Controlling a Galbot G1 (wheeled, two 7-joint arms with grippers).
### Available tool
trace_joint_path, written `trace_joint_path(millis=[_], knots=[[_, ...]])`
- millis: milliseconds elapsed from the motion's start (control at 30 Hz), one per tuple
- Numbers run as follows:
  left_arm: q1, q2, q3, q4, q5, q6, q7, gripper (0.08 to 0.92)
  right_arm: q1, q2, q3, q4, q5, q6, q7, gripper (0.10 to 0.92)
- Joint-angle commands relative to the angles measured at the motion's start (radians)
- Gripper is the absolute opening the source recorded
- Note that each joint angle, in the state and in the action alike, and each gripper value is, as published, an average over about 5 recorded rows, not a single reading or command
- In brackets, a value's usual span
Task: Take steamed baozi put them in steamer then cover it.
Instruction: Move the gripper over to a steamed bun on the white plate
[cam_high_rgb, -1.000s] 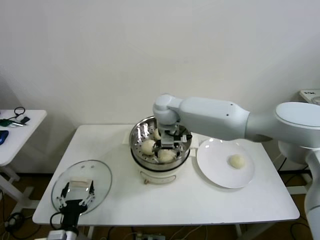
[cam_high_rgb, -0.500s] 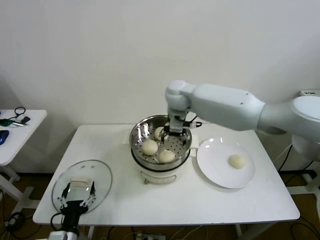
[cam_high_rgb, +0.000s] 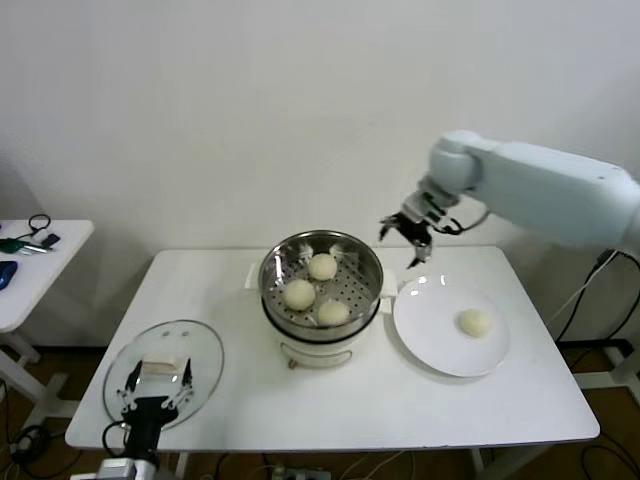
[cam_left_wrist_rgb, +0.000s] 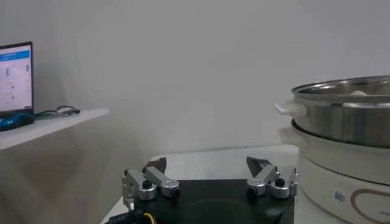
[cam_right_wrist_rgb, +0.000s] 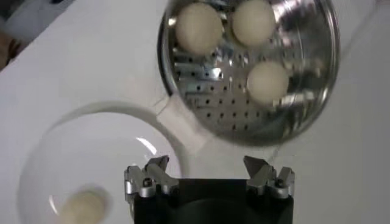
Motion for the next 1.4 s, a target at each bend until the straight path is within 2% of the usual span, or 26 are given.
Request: trace_joint_path(millis=[33, 300, 600, 1400], knots=[[0.007, -0.001, -0.003, -0.005, 0.005, 0.001, -0.001, 0.823, -0.201, -0.225, 0.110, -0.017, 0.053, -0.287, 0.025, 0.823], [0.019, -0.007, -0.012, -0.010, 0.006, -0.001, 0.000, 0.823, -0.419, -0.183, 0.333, -0.214, -0.179, -0.202, -0.059, 0.823], [0.018, -0.009, -0.019, -0.003, 0.007, 0.000, -0.005, 0.823, -0.565, -0.080, 0.484, -0.379, -0.358, -0.141, -0.084, 0.823], [0.008, -0.013, -0.022, 0.013, 0.007, 0.006, -0.012, 0.823, -0.620, 0.038, 0.593, -0.551, -0.445, -0.099, -0.071, 0.823]])
